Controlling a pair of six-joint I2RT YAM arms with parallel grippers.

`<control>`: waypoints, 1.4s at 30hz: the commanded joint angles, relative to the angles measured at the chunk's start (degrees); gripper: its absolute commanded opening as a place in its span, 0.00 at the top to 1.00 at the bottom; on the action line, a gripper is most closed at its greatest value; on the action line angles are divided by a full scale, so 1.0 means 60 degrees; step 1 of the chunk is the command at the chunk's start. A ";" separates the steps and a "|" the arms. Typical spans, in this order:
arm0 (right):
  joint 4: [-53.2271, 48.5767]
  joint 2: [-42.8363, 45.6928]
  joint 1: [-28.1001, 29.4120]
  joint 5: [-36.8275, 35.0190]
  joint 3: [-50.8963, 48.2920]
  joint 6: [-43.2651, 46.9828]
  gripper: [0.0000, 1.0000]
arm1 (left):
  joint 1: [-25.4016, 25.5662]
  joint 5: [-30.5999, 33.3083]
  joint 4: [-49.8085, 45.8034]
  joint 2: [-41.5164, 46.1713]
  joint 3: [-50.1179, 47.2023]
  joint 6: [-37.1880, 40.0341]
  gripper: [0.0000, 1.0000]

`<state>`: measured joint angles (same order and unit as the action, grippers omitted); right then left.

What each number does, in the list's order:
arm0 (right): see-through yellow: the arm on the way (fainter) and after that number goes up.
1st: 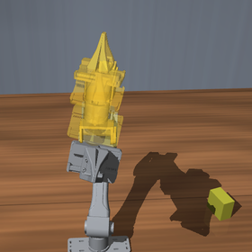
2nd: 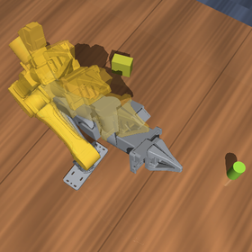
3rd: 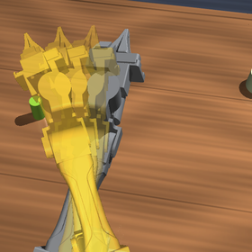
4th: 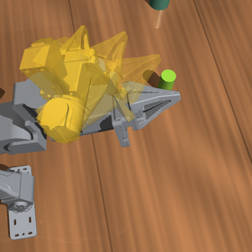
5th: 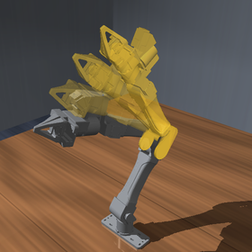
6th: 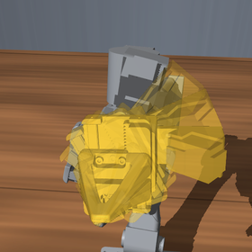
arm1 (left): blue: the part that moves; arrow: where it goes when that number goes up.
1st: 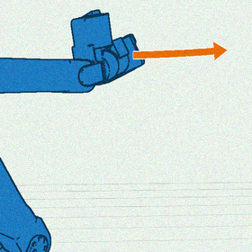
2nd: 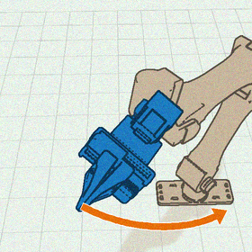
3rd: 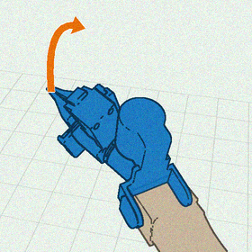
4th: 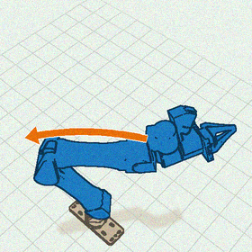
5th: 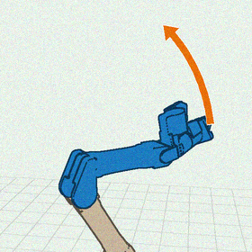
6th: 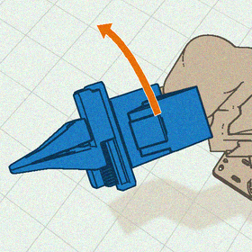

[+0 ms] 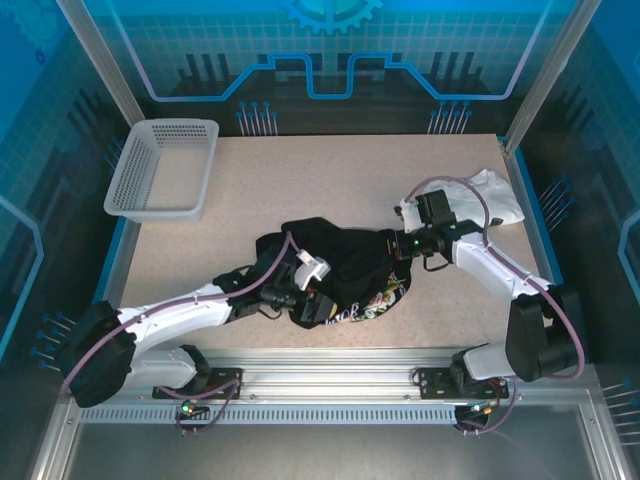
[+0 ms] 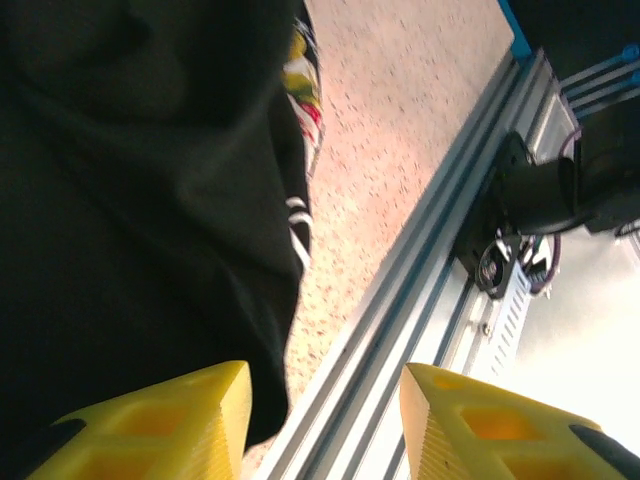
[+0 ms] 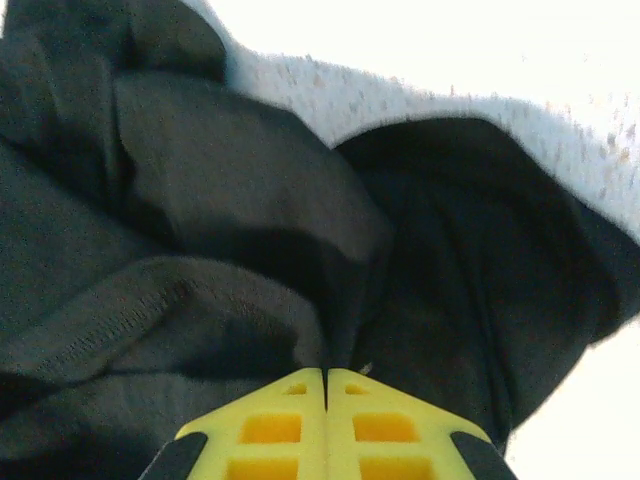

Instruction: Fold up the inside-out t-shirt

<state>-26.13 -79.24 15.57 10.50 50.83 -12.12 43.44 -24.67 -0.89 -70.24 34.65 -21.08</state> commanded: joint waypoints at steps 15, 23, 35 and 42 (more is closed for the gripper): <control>-0.0376 0.0402 -0.0100 -0.0959 -0.0533 -0.0441 1.00 | -0.0758 0.0580 -0.0949 -0.2631 0.2673 -0.1153 0.56; -0.0319 0.0419 -0.0109 -0.0797 -0.0433 -0.0305 1.00 | -0.0671 0.0651 -0.1547 -0.2973 0.2908 -0.1865 0.48; -0.0216 0.0513 -0.0107 -0.0550 -0.0466 -0.0251 1.00 | -0.0372 0.0766 -0.0159 -0.3811 0.2996 -0.2832 0.50; -0.0185 0.0594 -0.0111 -0.0432 -0.0532 -0.0236 1.00 | -0.0394 0.0764 0.0437 -0.4194 0.3158 -0.3104 0.50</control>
<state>-27.40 -77.01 15.57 6.52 47.35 -14.35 41.06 -20.60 -0.97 -94.39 51.90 -38.00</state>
